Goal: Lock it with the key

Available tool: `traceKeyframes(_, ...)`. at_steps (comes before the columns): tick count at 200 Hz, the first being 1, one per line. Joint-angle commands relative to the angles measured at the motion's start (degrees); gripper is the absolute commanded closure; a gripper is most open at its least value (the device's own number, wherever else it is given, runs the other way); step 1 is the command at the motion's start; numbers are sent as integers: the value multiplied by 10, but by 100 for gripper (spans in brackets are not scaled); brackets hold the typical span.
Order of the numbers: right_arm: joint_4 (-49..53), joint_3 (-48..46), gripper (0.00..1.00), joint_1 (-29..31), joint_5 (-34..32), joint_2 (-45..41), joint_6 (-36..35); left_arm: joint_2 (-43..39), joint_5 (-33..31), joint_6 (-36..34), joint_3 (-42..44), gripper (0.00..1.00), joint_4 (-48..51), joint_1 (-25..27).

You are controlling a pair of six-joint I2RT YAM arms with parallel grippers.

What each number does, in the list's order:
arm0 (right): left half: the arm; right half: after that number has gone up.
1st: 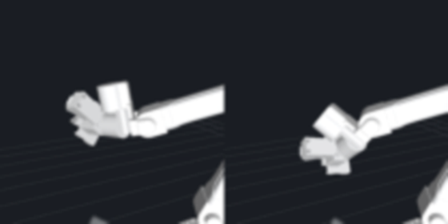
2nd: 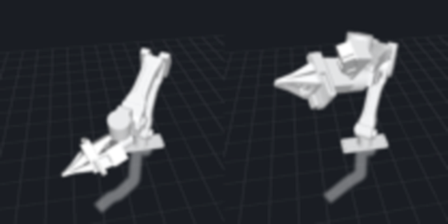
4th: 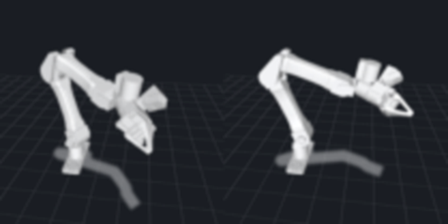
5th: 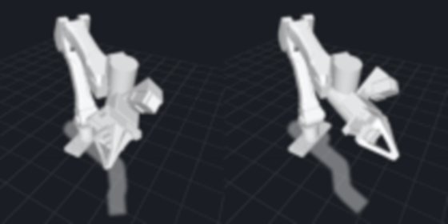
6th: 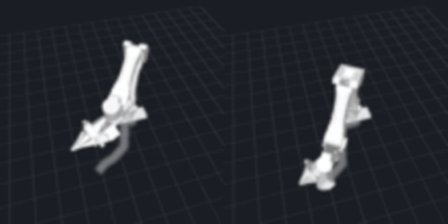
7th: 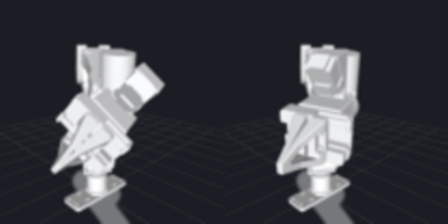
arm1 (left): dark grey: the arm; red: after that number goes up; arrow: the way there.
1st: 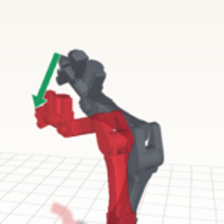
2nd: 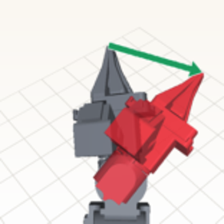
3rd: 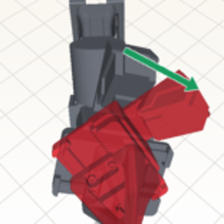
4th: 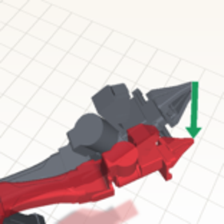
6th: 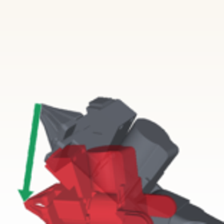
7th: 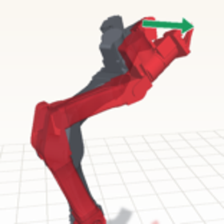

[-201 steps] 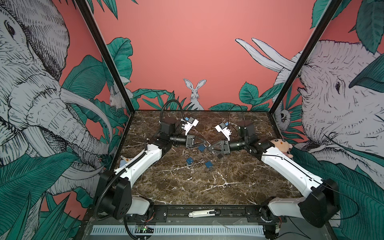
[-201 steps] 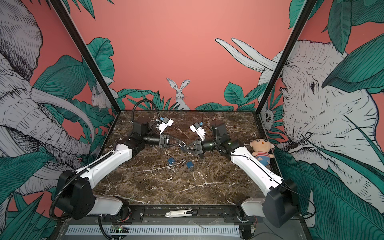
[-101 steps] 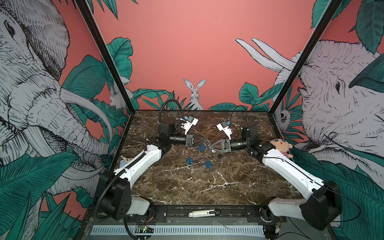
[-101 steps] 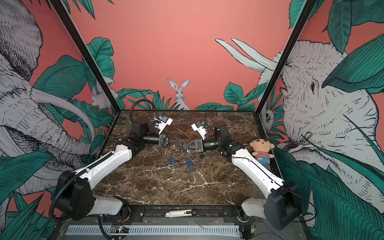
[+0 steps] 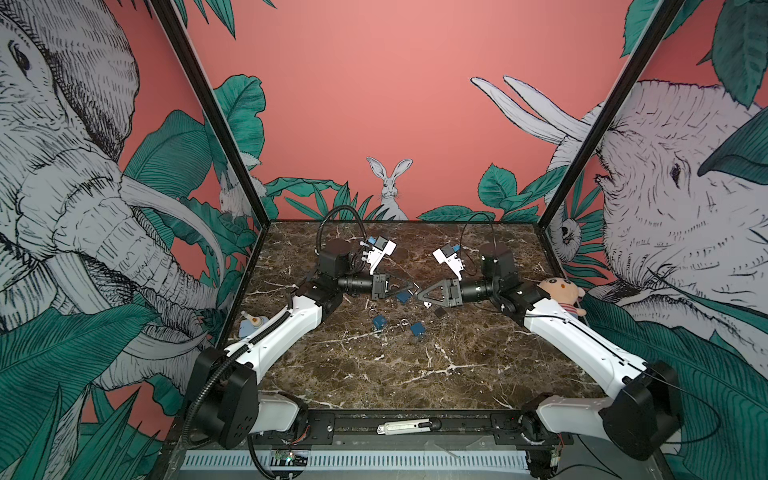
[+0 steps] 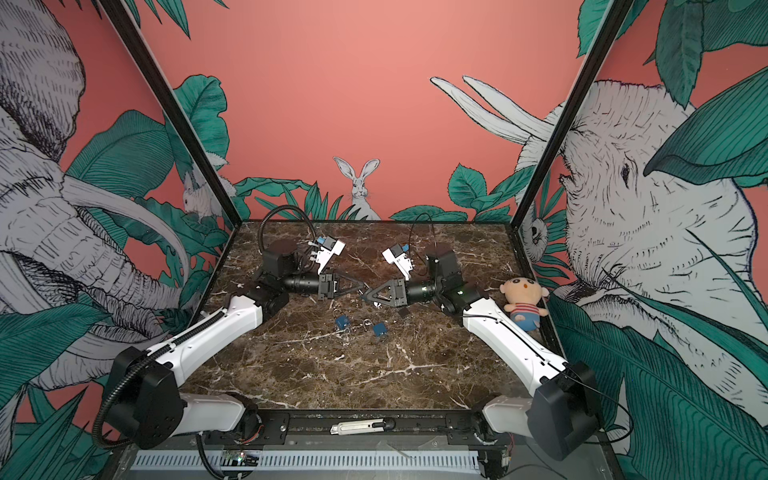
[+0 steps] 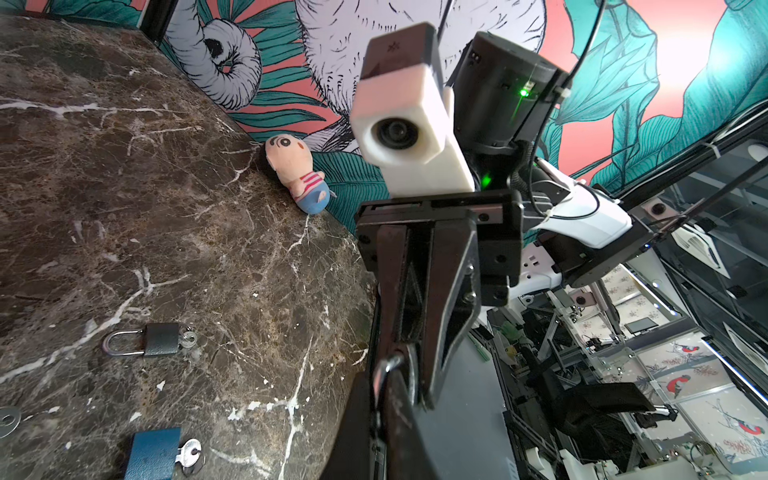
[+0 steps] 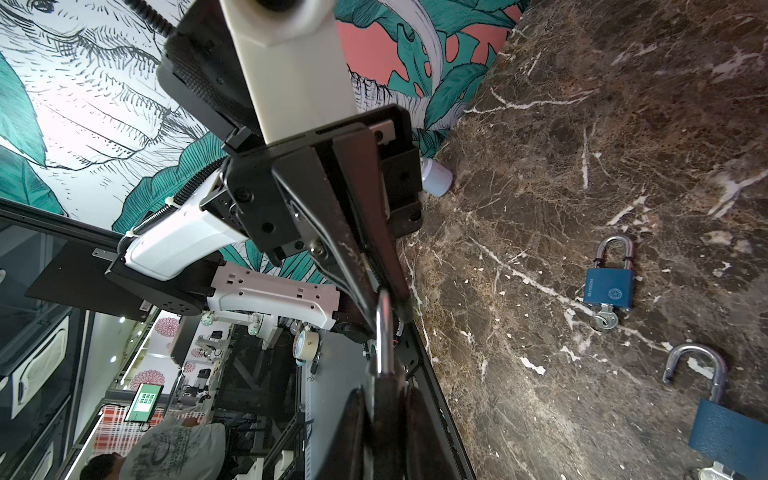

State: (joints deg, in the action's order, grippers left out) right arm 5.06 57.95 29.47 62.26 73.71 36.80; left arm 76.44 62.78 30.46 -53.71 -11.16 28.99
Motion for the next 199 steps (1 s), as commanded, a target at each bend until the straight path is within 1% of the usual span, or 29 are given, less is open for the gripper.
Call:
traceKeyframes(1,-148,38,100,4,39,-3,-6,12,-16,0,36,100,53,40)
traceKeyframes(54,-171,48,100,-3,47,26,-1,2,-29,29,69,100,29,63)
traceKeyframes(90,-228,51,100,-10,60,51,31,-10,-37,45,88,100,11,71)
traceKeyframes(132,-316,56,100,-14,76,92,91,-19,-46,64,106,100,-11,79)
traceKeyframes(155,-334,66,100,-14,80,115,105,-20,-53,73,110,100,-20,84)
traceKeyframes(173,-369,69,100,-15,86,131,128,-20,-55,79,113,100,-26,89)
traceKeyframes(199,-379,78,100,-18,89,145,133,-20,-61,81,118,100,-25,94)
